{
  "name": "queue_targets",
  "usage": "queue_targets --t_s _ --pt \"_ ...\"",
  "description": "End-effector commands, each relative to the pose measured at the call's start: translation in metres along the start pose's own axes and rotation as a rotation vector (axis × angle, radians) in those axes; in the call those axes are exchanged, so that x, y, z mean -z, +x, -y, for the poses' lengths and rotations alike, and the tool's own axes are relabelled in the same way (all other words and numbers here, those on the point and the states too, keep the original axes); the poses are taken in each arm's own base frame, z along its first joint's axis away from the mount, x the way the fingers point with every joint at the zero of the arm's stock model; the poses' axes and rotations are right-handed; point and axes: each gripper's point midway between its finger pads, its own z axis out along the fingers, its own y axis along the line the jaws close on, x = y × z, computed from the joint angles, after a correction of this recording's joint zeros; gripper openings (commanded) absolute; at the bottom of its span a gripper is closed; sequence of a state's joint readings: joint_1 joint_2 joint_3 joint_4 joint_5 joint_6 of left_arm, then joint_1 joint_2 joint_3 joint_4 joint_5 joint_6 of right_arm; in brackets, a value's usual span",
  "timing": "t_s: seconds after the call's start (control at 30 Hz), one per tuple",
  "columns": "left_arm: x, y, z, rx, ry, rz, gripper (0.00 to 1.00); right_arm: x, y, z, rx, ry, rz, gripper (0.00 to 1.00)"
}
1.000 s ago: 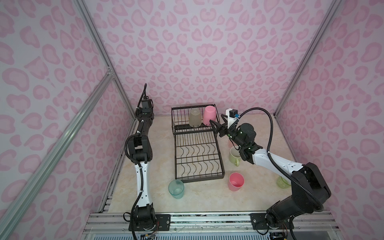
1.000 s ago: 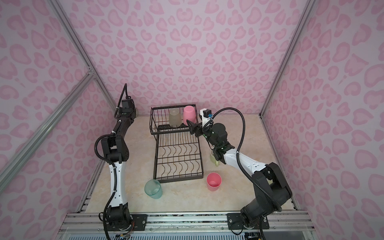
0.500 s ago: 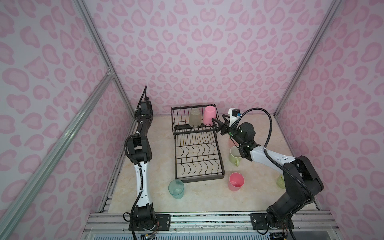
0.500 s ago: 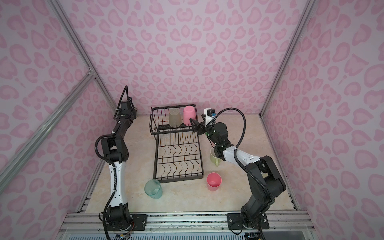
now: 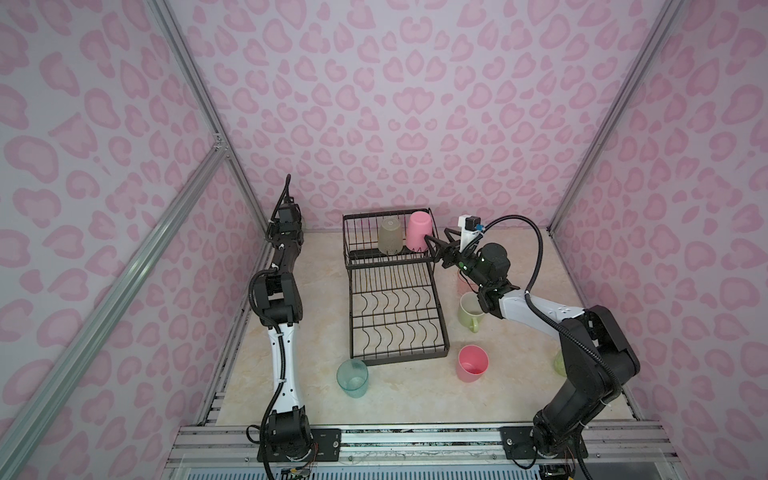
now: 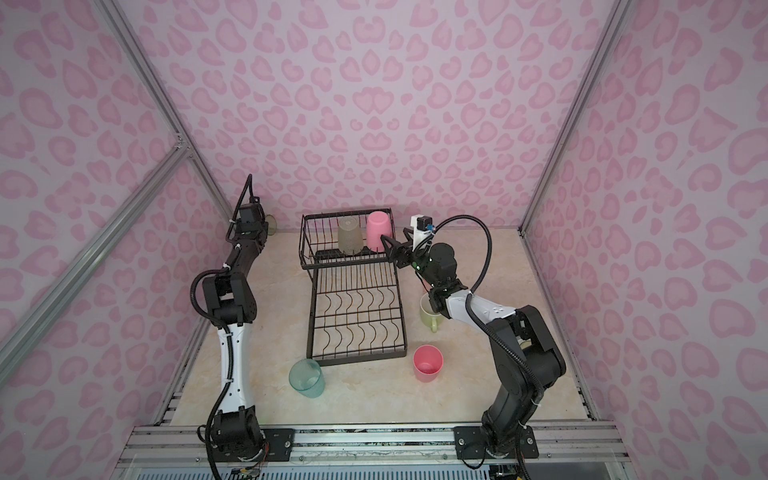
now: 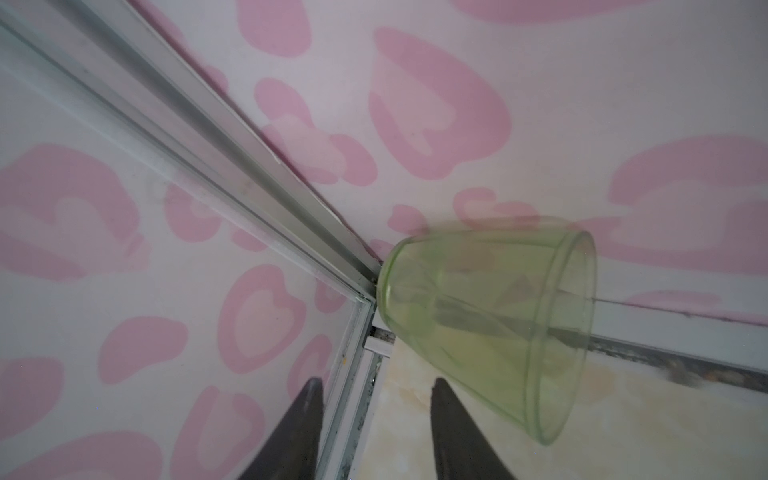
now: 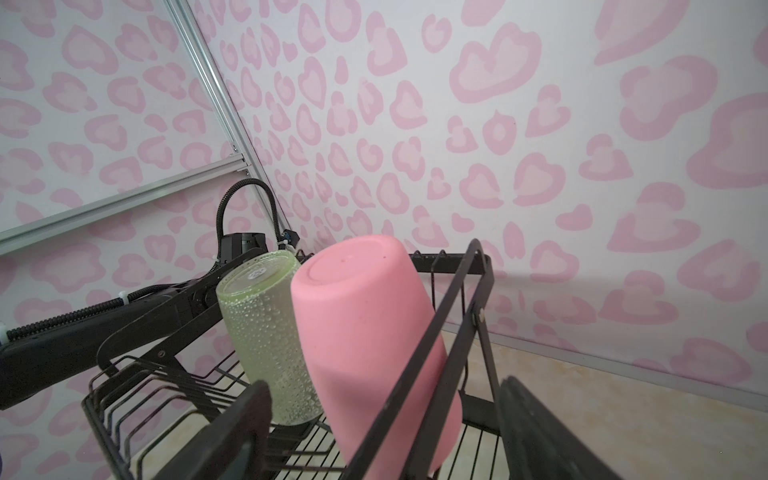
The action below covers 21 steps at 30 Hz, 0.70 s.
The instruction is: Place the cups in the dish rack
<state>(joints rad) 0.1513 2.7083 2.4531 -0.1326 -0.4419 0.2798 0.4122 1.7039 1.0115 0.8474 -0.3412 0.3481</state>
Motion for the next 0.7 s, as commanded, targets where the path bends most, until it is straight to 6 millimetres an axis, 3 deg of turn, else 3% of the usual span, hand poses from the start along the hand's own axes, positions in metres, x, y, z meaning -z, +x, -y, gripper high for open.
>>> queue_targets --t_s 0.0,0.17,0.27,0.37,0.67 --pt "0.004 -0.014 -0.014 0.097 -0.006 0.026 0.46 -0.001 -0.007 -0.003 0.005 -0.020 0.032 0.84" --pt "0.024 -0.036 -0.006 0.129 0.120 0.057 0.65 -0.003 -0.002 0.005 0.003 -0.010 0.021 0.84" --pt "0.035 -0.048 0.009 0.132 0.242 0.098 0.77 -0.003 0.003 0.012 -0.002 -0.003 0.013 0.84" --pt "0.037 -0.053 0.023 0.115 0.312 0.127 0.81 -0.003 0.006 0.015 0.002 -0.002 0.006 0.84" --pt "0.030 -0.051 0.021 0.094 0.287 0.137 0.83 -0.007 0.015 0.016 0.003 -0.019 -0.011 0.84"
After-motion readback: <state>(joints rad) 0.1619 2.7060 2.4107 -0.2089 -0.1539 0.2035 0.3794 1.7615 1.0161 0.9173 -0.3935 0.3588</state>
